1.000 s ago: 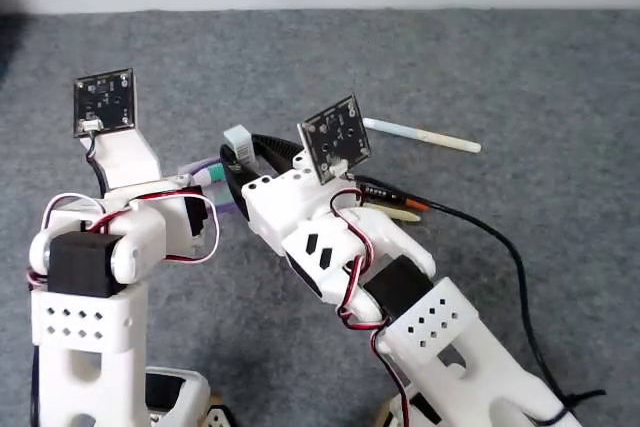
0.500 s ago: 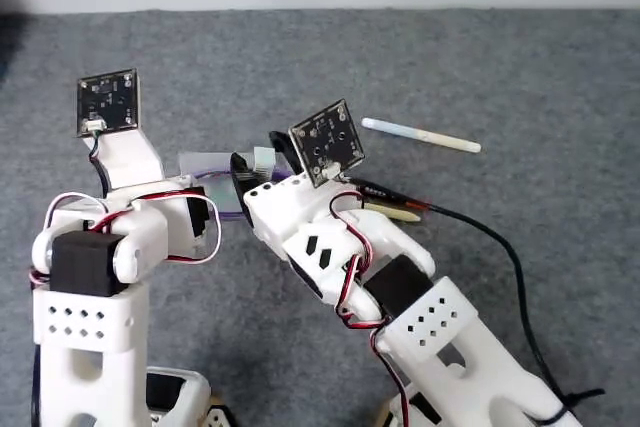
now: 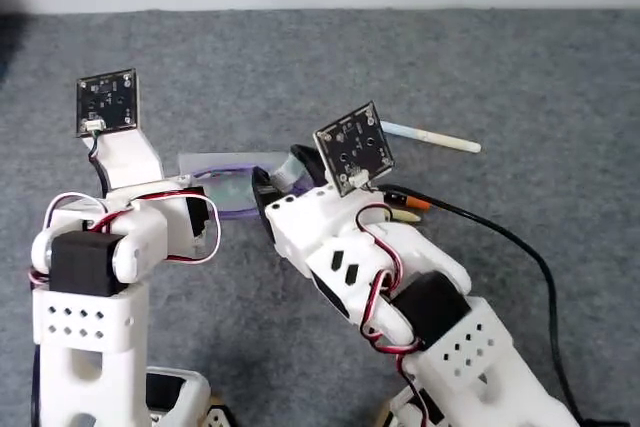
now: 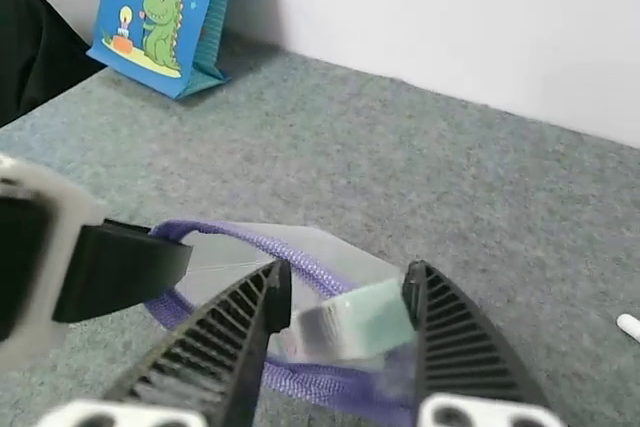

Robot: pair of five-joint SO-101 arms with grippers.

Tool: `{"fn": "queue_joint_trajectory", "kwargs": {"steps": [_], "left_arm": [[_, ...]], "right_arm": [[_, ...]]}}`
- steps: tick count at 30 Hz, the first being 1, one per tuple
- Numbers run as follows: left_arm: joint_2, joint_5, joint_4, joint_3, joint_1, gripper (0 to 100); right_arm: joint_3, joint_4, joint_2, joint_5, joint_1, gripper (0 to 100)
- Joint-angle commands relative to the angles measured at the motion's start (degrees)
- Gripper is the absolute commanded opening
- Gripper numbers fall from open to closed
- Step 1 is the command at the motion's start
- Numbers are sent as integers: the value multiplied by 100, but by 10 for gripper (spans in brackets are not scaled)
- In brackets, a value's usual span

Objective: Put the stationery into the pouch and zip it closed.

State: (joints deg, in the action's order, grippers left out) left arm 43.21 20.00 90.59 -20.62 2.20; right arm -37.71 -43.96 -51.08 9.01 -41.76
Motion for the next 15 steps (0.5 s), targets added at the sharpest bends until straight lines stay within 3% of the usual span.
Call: {"fn": "queue_joint_trajectory", "kwargs": {"steps": [1,3,9,15], "left_arm": [[9,62,-70,40,-62,32],[9,62,-70,40,-62,32],[9,62,-70,40,-62,32],[9,62,-62,40,-62,32]], "right_arm": [[290,4,-136,70,40,41],[290,92,-22,53,-127,7],[360,338,286,44,-163,120],[774,-629,75,44,338,122]]}}
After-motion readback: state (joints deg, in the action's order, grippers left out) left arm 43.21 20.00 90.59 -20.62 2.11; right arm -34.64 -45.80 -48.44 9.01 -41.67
